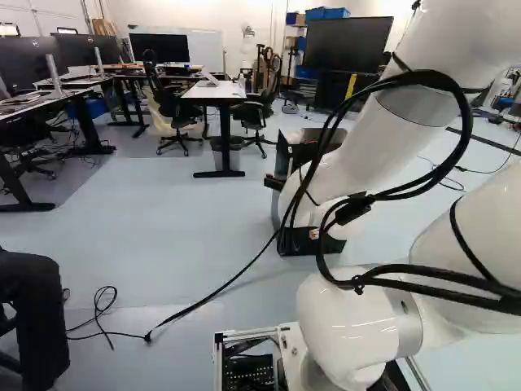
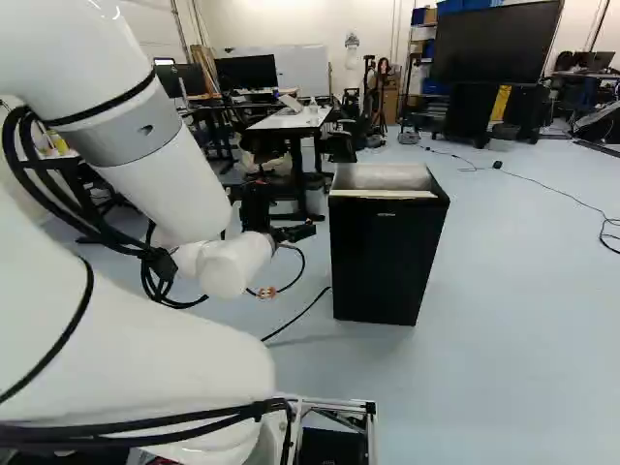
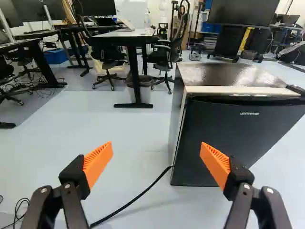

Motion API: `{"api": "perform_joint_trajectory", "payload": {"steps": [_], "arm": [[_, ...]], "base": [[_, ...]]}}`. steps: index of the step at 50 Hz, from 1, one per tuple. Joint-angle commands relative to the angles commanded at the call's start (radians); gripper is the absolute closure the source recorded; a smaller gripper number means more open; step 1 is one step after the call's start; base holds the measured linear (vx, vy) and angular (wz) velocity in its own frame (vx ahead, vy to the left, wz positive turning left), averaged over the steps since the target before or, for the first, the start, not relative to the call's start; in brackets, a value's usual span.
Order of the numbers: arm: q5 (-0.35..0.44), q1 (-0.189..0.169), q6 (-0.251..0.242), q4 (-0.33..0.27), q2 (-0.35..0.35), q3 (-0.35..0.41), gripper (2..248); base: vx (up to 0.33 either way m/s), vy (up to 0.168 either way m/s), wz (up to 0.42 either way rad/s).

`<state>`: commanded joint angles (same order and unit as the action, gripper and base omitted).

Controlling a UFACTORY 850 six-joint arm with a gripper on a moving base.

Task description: Open the fridge door

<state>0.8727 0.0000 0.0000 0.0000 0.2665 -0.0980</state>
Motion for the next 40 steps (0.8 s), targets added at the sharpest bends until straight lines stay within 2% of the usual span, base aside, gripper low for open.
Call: {"api": "perform_joint_trajectory", "payload": {"steps": [23, 40], "arm": [[0.000, 0.003, 0.000, 0.000, -0.085, -0.074, 3], [0.000, 0.031, 0.000, 0.013, -0.147, -0.132, 3]], "base": [[0.000, 0.000, 0.000], [0.000, 0.000, 0.000]]}}
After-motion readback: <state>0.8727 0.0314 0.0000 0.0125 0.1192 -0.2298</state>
